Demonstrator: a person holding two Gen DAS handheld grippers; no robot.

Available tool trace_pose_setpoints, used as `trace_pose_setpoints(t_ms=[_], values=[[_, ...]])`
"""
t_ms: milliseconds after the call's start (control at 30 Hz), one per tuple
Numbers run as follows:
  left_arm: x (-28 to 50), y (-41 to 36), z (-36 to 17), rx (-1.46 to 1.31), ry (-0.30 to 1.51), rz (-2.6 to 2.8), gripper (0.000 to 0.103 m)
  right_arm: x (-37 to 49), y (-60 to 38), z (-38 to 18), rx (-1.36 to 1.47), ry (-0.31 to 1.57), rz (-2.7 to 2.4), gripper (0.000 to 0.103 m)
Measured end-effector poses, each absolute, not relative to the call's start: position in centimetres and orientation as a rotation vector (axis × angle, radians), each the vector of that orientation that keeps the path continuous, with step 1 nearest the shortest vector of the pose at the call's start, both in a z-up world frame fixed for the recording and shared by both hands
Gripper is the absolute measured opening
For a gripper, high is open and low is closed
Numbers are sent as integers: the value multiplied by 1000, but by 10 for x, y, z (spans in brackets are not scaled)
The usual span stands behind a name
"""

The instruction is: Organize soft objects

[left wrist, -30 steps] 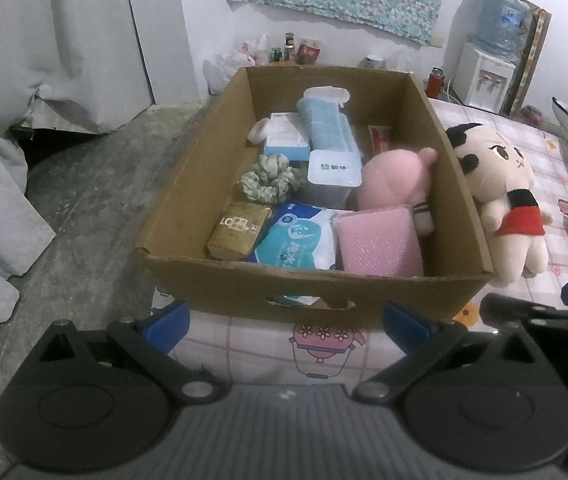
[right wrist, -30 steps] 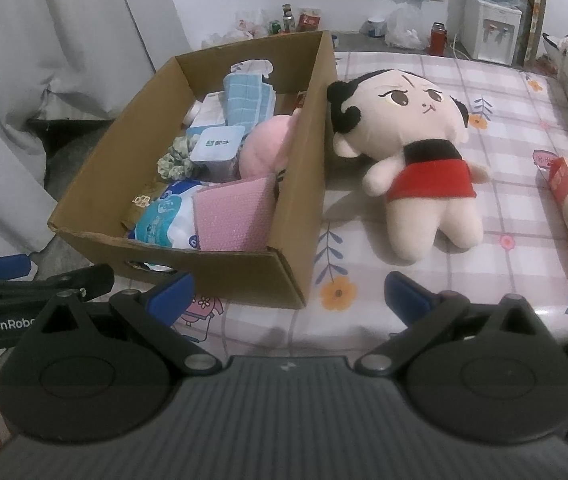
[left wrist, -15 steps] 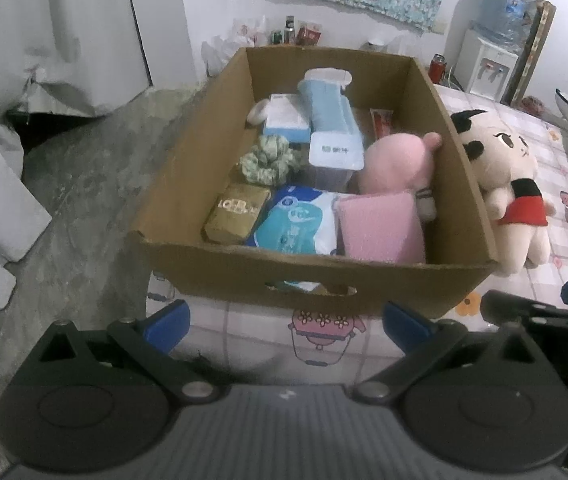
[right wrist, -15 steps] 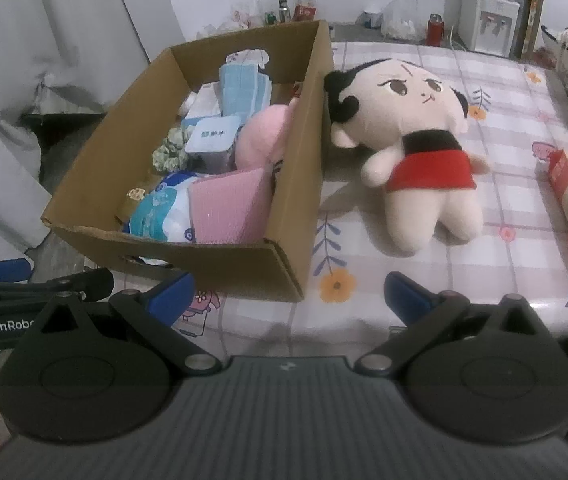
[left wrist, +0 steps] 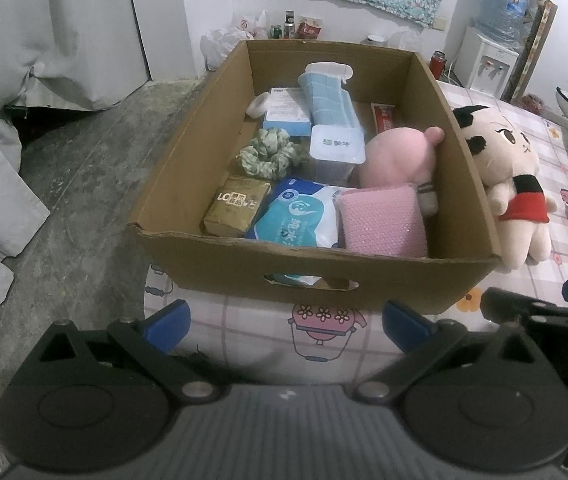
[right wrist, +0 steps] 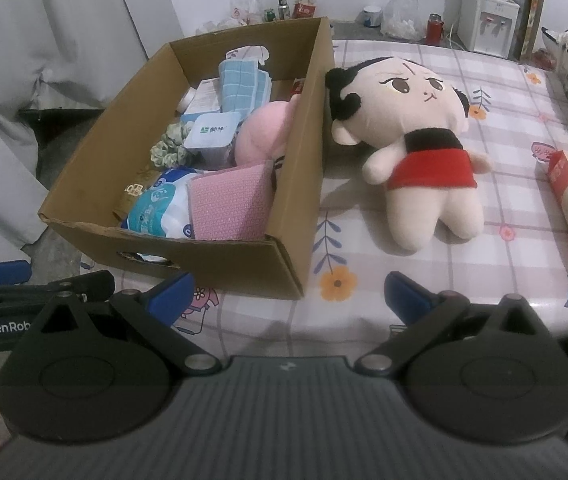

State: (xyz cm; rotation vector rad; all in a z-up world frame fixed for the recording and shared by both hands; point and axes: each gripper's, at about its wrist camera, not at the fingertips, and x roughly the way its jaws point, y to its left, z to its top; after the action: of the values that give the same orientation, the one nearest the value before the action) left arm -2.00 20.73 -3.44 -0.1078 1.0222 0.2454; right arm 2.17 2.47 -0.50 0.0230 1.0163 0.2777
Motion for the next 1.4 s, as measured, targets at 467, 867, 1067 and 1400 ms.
trace_pose_setpoints(t_ms=[467,867,1067,1400], values=[[-19,207,-38,-107,1034,242,103,22,27,-9,7,1022,265,102],[-18,207,-39,-105,1037,242,103,22,28,-9,2,1023,263,102],[-17,207,-40,-105,1040,240,103,23,27,-9,5,1026,260,102],[-17,207,-39,-107,1039,240,103,23,27,-9,4,1025,261,102]])
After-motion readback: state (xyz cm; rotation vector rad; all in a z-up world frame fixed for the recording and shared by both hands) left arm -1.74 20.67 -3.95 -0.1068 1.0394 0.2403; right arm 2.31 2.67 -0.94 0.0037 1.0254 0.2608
